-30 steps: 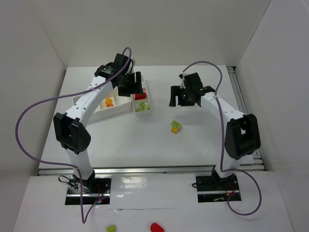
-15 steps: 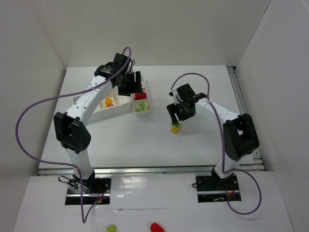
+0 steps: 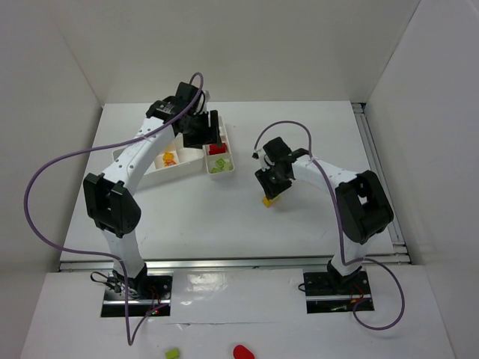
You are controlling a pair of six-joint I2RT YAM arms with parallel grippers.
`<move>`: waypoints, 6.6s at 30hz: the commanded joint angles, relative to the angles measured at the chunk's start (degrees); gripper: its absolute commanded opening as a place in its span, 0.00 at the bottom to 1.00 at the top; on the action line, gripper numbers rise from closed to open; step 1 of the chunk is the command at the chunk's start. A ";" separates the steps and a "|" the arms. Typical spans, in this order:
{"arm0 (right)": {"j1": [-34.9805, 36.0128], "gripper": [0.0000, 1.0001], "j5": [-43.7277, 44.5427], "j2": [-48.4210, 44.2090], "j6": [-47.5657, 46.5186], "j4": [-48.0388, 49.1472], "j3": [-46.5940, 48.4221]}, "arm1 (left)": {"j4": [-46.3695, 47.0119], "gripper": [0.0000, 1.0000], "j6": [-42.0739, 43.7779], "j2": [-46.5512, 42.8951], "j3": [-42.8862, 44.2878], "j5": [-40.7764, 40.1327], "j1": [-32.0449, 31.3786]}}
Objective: Sort the legos into containers by color
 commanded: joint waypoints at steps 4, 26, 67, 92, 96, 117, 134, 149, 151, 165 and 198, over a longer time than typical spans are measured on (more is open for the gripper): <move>0.25 0.32 3.03 0.07 0.55 2.26 0.03 | 1.34 0.76 0.85 -0.97 -0.01 0.41 0.11; -15.56 0.12 -48.25 -1.60 10.57 -4.42 13.57 | 14.43 0.93 20.62 -6.77 -15.21 13.87 -11.30; -18.73 0.12 -65.96 1.31 10.74 -5.31 11.28 | 18.75 0.00 25.46 -7.30 -15.83 8.33 -18.34; -21.54 0.12 -64.29 1.40 17.43 1.21 13.40 | 18.92 0.00 22.56 -10.11 -24.45 5.68 -14.48; -22.07 0.12 -61.84 1.39 16.20 -0.63 13.39 | 18.92 0.00 23.08 -10.11 -24.45 4.72 -12.90; -15.66 0.12 -31.95 7.71 26.74 10.00 26.12 | 9.87 0.00 1.47 -12.75 -20.75 -7.68 16.19; -8.46 0.12 -27.99 15.19 23.32 7.01 35.18 | 5.03 1.00 -0.73 2.11 -7.40 -16.73 15.94; -0.11 0.12 -24.39 29.51 20.77 4.55 50.30 | 5.38 0.99 -2.32 -11.77 -6.51 -10.93 18.13; 0.69 0.12 -23.69 31.61 20.77 3.93 52.50 | 5.38 0.99 -2.32 -11.78 -6.52 -9.70 18.13; 0.53 0.74 -16.94 24.72 15.58 -0.48 49.28 | 5.38 0.98 -2.32 -11.78 -7.92 -7.32 18.66; -14.52 0.99 47.42 -0.71 38.26 -11.98 24.03 | 5.91 0.98 -1.17 -11.86 -7.40 -5.13 17.52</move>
